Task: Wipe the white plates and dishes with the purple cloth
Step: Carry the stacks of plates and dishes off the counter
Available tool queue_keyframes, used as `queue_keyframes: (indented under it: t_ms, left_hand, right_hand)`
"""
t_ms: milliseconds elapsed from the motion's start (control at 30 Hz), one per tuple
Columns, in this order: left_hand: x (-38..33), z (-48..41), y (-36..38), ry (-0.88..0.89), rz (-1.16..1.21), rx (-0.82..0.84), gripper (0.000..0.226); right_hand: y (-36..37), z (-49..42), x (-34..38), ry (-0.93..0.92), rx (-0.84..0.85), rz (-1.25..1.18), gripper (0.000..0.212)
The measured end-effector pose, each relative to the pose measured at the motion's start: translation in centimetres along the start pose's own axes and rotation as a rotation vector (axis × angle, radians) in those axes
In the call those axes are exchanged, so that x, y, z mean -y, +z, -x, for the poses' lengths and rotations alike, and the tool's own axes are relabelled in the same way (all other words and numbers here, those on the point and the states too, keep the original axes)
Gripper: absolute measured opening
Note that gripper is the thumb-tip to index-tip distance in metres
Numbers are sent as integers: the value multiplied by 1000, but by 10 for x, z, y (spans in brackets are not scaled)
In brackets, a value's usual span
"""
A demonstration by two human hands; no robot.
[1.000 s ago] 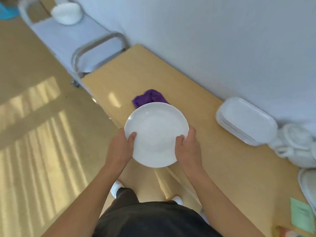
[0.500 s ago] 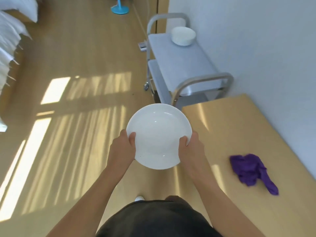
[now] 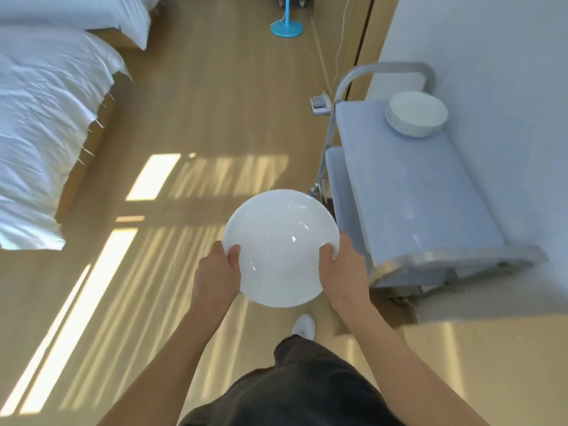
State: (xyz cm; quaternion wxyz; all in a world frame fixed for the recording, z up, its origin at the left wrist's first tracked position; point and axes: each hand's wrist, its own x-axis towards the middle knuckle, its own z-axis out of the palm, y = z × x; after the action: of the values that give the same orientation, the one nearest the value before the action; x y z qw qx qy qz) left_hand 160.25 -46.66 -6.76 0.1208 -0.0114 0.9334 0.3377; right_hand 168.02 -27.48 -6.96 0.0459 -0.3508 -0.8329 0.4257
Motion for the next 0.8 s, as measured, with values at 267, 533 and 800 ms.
queue_keyframes:
  t_ms: [267,533,800]
  left_hand:
    - [-95,-136,7,38,22,-20,32]
    - [-203,-310,62,205,-47,121,32]
    - [-343,-464,126,492,-137,342,29]
  right_hand:
    - [-25,-152,61,-7,13,-75,32]
    - [-39,-316,79,107,-170,-110,34]
    - [-71,-447,94,365,-440,-221,37]
